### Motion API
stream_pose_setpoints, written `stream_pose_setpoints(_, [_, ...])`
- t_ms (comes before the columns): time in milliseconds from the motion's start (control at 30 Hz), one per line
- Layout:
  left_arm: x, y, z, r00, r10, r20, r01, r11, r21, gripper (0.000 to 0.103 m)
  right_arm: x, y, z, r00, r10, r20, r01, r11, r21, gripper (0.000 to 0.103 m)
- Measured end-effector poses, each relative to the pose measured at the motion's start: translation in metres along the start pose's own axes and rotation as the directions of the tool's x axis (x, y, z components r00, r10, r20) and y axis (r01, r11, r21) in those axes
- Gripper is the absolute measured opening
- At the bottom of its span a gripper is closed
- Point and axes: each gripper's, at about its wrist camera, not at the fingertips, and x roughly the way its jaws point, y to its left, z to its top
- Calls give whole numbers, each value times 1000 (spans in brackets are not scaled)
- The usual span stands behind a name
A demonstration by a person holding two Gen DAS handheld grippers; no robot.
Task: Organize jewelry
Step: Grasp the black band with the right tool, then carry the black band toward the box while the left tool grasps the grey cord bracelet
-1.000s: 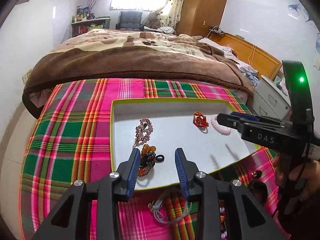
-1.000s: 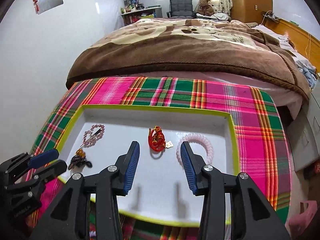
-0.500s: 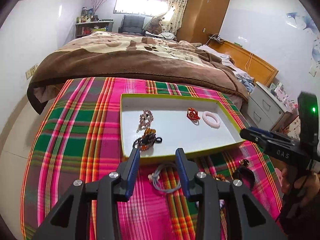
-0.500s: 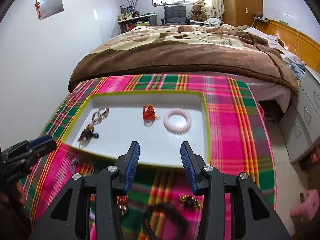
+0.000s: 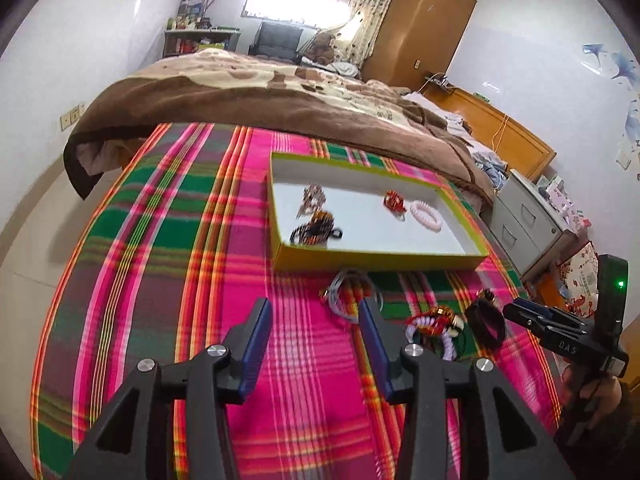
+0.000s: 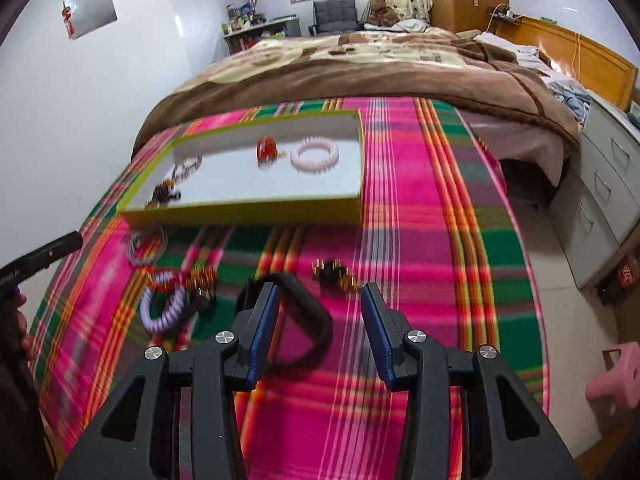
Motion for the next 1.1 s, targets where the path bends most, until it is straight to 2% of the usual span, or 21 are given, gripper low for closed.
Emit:
stream_pose_setpoints(233, [4, 9, -10, 999, -5, -51, 2, 998, -56, 45, 16, 9, -14, 998, -15, -60, 12, 999, -47, 44])
stream_pose_setpoints(400, [16, 9, -12, 997, 14, -76, -18, 998, -53, 45, 18, 8, -12, 998, -47, -50, 43, 997, -62, 43])
stream_pose_setpoints(467, [19, 8, -12, 997, 20, -68, -24, 998, -60, 45, 18, 8, -14, 997, -59, -41, 56, 995, -82, 26])
stream_pose_setpoints(500, [21, 5, -13, 998, 31, -63, -34, 998, -47, 45, 18, 8, -14, 997, -62, -36, 58, 994, -96, 23])
stream_pose_setpoints(533, [23, 3, -13, 997, 41, -60, -43, 998, -40, 45, 18, 9, -15, 998, -44, -36, 40, 993, -109, 17])
stream_pose_setpoints(733, [41, -15, -2, 993, 97, -71, -98, 995, -2, 45, 16, 3, -15, 999, -5, -34, 1, 993, -119, 15])
stream_pose_setpoints(967, [67, -28, 7, 978, 182, -99, -180, 983, 35, 45, 7, -15, -18, 998, 68, 8, -67, 997, -49, 15])
stream_pose_setpoints(1100, [75, -32, 6, 973, 207, -97, -201, 977, 71, 45, 2, -14, -16, 996, 84, 29, -83, 996, -37, 15])
